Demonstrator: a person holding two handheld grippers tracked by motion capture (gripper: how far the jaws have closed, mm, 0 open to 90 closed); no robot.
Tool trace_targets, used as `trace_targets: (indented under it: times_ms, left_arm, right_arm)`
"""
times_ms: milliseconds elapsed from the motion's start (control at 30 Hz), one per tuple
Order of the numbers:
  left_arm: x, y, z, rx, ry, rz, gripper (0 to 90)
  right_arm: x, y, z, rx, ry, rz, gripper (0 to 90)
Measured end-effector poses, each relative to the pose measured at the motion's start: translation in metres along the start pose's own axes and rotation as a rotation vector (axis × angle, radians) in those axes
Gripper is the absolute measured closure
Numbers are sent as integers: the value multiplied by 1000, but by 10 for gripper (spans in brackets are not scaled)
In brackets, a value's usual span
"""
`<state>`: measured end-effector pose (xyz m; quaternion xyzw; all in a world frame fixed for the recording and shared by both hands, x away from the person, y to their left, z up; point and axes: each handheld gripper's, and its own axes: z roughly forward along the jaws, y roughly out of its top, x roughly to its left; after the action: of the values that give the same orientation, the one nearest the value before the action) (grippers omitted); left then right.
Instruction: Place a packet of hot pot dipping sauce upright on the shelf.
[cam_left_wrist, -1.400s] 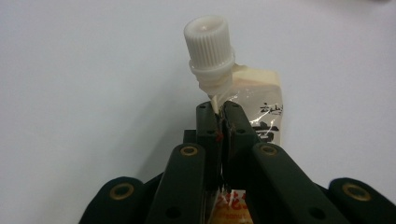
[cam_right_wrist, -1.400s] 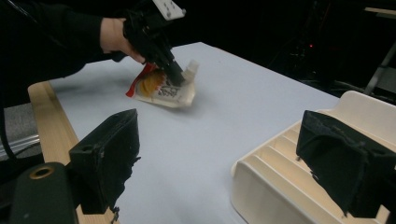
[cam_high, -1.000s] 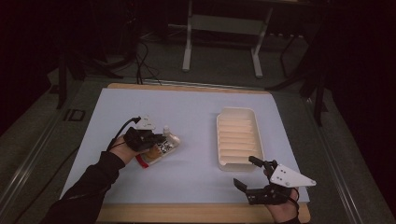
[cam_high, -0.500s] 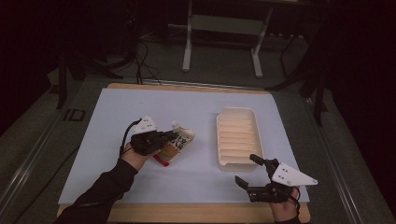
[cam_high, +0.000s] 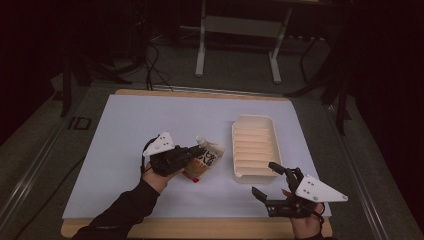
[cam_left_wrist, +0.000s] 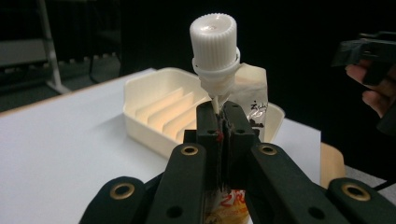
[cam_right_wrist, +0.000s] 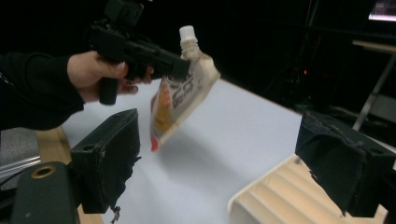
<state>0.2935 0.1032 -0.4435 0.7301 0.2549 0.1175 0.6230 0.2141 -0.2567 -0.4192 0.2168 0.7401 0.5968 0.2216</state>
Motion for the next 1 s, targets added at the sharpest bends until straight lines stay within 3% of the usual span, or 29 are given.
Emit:
trace_targets:
  times_ms: [233, 500, 633, 700, 833, 1000]
  left_arm:
    - [-13, -9, 8, -23, -45, 11, 877]
    - [-17, -16, 6, -129, -64, -33, 876]
    - [-18, -20, 3, -189, -78, -16, 876]
    - [-18, -21, 2, -194, -90, -22, 876]
    - [-18, -24, 3, -211, -121, -49, 876]
    - [-19, -25, 4, -258, -144, -73, 875]
  right_arm:
    - [-2, 12, 6, 2, 14, 10, 150]
    - [-4, 22, 20, 13, 32, 7, 137]
    - [-5, 29, 28, 16, -4, -1, 115]
    - [-6, 32, 31, 8, 2, 15, 116]
    - [-4, 37, 39, -23, 88, 61, 129]
    - [0, 41, 57, 48, 130, 142, 112]
